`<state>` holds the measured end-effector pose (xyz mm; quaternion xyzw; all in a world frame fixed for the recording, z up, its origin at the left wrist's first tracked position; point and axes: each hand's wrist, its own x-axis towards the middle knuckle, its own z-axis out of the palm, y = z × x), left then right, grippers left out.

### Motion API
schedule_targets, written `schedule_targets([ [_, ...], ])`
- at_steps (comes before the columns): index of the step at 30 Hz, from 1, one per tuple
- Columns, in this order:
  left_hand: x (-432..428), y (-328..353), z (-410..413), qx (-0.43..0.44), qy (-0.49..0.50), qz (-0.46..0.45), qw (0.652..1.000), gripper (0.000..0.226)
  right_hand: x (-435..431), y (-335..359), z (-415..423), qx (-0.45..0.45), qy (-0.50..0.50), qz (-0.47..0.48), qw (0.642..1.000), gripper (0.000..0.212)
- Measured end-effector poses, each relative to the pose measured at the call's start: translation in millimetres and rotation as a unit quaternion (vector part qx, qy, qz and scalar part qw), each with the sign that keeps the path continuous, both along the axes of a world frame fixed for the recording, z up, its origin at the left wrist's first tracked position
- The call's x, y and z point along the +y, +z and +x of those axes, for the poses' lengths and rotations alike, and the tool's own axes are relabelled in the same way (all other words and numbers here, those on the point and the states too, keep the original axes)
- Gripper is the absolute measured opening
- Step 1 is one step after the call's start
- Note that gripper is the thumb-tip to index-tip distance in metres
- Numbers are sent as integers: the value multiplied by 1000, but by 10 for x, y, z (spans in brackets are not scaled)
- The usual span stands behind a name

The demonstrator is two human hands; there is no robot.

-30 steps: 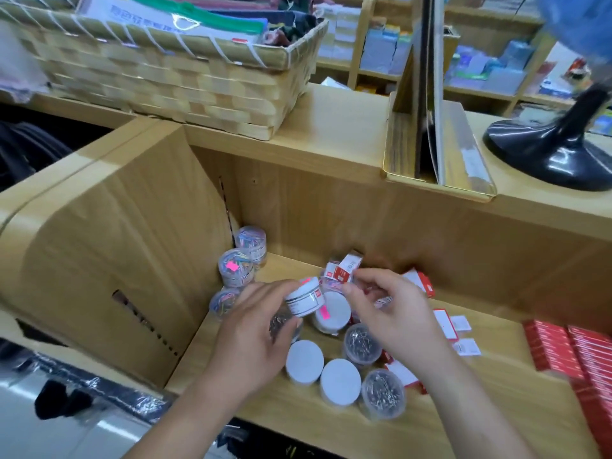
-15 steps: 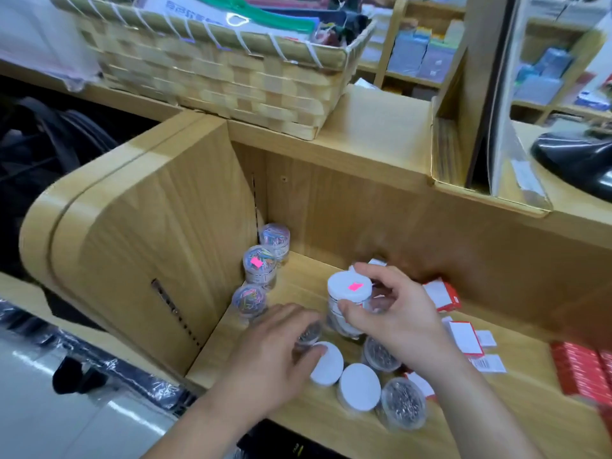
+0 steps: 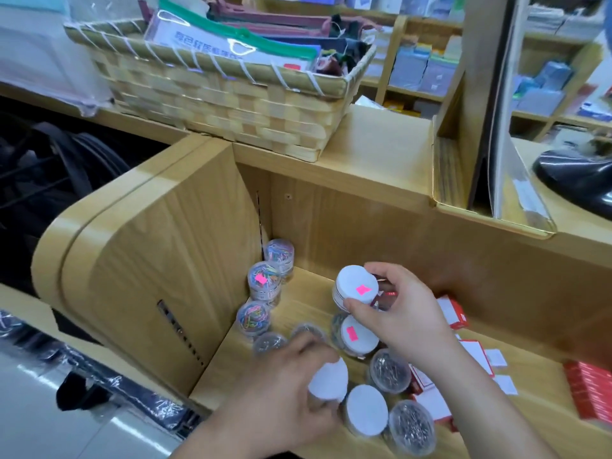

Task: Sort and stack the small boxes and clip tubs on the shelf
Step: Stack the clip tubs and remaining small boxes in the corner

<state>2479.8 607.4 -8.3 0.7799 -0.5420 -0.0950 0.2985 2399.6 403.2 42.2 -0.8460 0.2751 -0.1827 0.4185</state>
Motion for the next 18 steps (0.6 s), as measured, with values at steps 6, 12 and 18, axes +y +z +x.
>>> schedule_targets([
  [6,136,67,471,25,168,-85,982,42,-41,-237,704,127,51,-103,985,59],
  [12,128,-92,734,13,184,-84,979,42,13,-565,1122,221,63,-112,967,49],
  [18,-27,-145,771,-35,159,-48,986,42,-103,-521,1139,219,74,-113,966,35],
])
